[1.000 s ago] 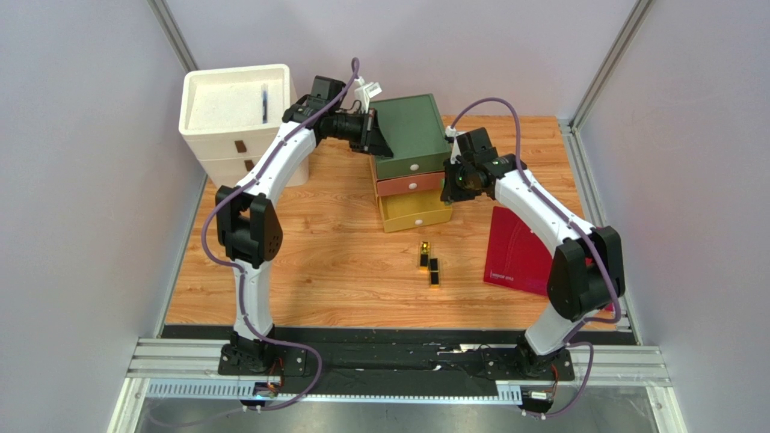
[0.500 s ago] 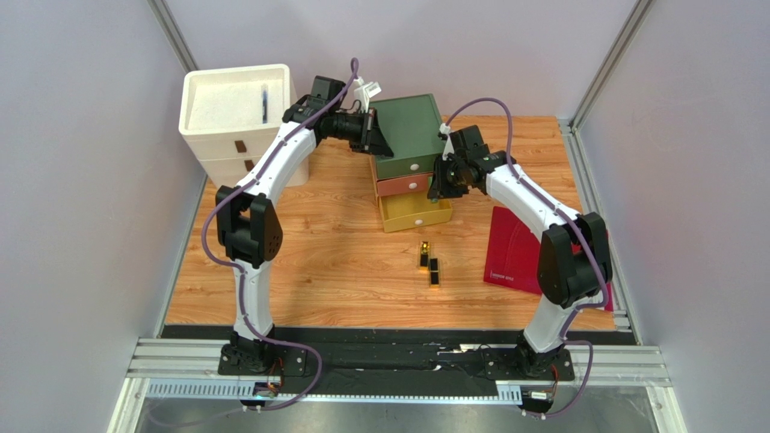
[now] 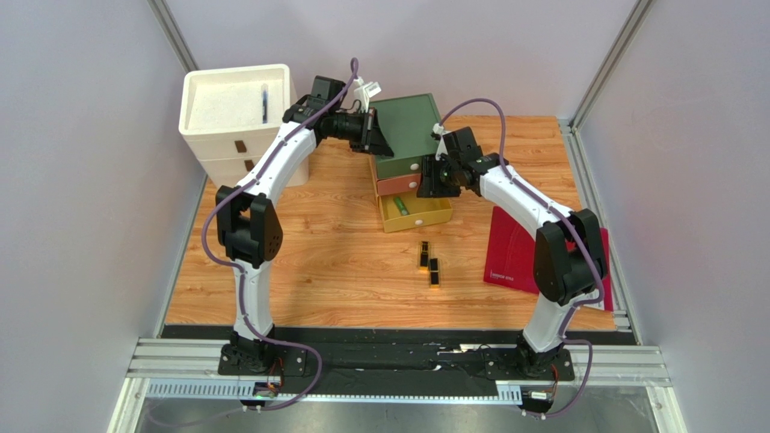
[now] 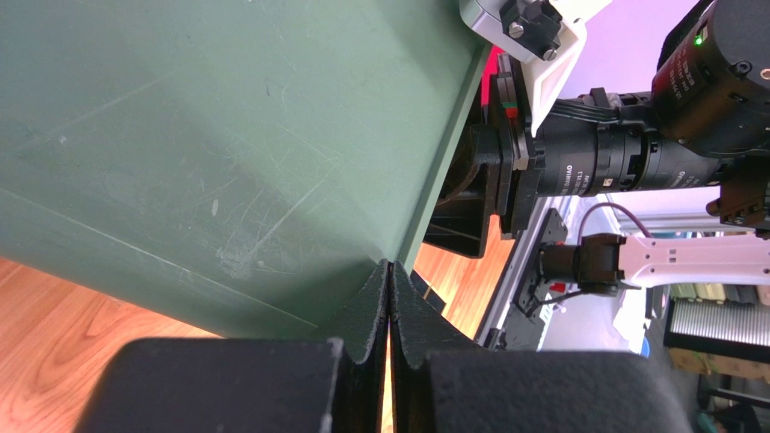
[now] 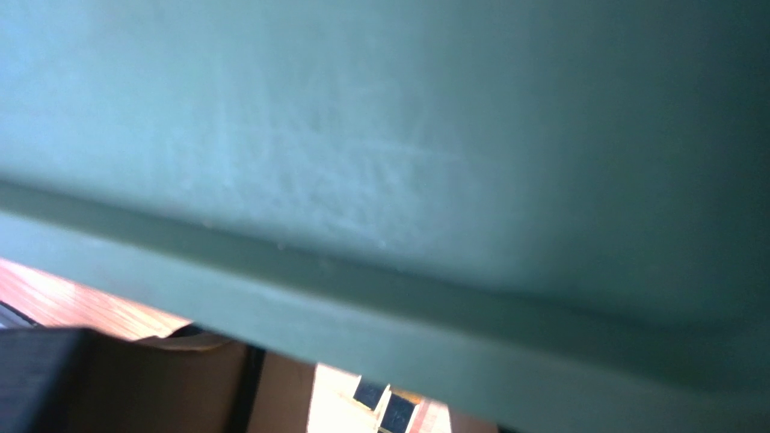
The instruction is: Organize the makeup
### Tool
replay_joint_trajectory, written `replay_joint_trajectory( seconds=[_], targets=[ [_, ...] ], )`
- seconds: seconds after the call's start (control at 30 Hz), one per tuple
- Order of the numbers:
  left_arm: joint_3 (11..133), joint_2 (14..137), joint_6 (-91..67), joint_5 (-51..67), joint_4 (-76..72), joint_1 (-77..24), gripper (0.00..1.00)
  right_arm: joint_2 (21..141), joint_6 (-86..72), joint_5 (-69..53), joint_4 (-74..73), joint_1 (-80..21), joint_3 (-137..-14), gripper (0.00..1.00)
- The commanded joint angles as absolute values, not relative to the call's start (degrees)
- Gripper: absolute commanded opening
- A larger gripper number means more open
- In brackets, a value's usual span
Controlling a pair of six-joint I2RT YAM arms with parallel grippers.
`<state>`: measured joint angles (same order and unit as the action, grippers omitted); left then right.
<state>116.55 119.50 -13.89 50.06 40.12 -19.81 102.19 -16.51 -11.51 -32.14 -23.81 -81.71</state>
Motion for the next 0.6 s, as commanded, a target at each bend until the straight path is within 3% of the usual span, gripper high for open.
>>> replay_joint_trajectory(
  seconds=[0.0, 0.23, 0.57],
  targets=[
    [114.7, 122.7, -13.3, 46.4, 45.1, -20.3, 0.0, 98.7, -13.6, -11.6, -31.1, -24.3, -79.9, 0.49],
    [114.7, 123.3, -12.7, 46.8, 45.4, -20.3, 0.0, 93.3, -5.5, -9.6, -43.6, -28.8, -75.5, 0.47],
    [115.2, 123.6, -10.6, 47.5, 47.6, -20.3, 0.0, 93.9, -3.6, -0.8, -54.7, -45.2, -70.8, 0.47]
  ],
)
